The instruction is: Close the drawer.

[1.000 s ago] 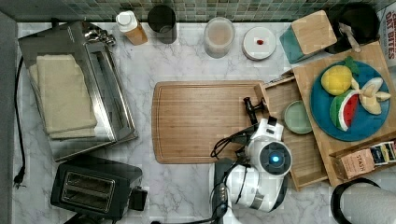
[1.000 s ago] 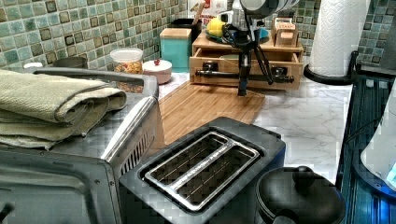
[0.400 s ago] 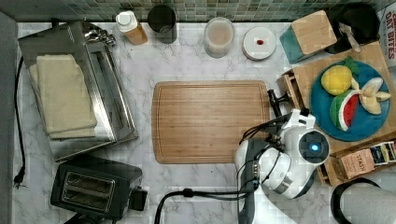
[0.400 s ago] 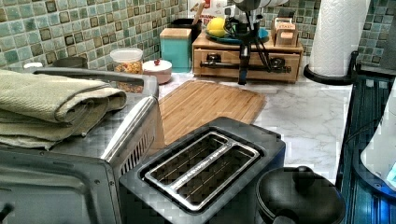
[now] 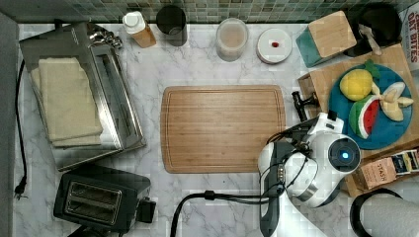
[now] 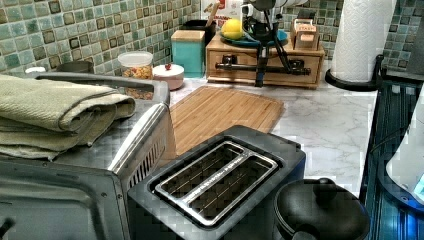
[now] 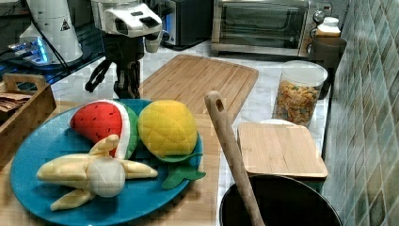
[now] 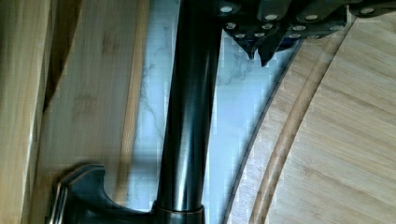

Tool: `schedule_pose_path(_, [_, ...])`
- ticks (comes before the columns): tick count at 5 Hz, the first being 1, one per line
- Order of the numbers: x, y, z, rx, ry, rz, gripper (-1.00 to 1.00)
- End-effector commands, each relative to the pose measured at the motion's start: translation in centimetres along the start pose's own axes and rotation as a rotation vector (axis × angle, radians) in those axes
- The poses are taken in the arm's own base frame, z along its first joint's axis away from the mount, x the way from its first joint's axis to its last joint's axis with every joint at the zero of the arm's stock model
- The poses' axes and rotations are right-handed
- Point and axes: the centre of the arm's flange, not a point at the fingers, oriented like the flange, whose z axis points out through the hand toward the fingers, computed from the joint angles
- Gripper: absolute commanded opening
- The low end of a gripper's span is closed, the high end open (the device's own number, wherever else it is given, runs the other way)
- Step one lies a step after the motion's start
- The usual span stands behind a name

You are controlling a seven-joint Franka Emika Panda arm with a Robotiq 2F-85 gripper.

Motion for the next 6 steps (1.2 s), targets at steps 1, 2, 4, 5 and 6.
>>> schedule_pose_path(1, [0.2, 9.7, -10.53, -0.207, 0.122, 0.124, -1.0])
schedule_pose_path(2, [0.21, 9.7, -10.54, -0.207, 0.122, 0.124, -1.0])
schedule_pose_path(4, [0.2, 9.7, -10.54, -0.207, 0.122, 0.125, -1.0])
schedule_pose_path(5, [0.19, 9.71, -10.54, -0.207, 0.122, 0.124, -1.0])
schedule_pose_path(6, [0.2, 9.7, -10.54, -0.207, 0.122, 0.124, -1.0])
